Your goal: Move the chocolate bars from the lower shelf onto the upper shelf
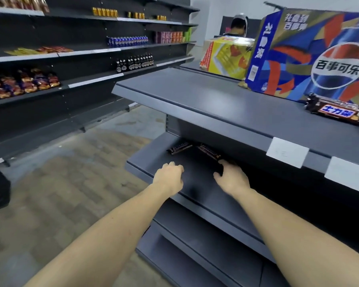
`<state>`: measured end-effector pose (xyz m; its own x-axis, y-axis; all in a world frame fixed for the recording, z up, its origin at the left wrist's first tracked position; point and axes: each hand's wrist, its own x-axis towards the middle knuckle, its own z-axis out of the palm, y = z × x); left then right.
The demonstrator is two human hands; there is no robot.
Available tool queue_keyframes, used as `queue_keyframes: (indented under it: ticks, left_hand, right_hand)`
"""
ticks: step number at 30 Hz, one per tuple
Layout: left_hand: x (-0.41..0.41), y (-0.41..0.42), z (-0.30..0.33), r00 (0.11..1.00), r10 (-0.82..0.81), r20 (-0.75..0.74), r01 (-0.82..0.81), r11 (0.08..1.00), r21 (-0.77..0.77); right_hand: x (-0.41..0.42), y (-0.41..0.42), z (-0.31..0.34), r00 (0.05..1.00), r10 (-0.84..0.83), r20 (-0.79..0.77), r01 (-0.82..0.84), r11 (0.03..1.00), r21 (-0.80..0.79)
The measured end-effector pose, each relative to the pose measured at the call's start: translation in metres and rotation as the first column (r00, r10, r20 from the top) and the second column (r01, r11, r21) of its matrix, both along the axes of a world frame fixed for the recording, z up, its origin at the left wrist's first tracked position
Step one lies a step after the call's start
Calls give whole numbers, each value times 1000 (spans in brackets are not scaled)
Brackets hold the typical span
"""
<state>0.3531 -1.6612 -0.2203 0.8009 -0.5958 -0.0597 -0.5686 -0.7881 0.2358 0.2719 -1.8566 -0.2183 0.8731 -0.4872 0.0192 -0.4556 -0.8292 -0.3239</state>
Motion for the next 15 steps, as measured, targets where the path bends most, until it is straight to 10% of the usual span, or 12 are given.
queue_keyframes:
  ticks: [15]
  left_hand:
    - [123, -28, -86, 1000, 17, 20, -16, 998, -61]
  right_hand:
    - [110, -19, -83, 987, -115, -113, 116, 993, 4]
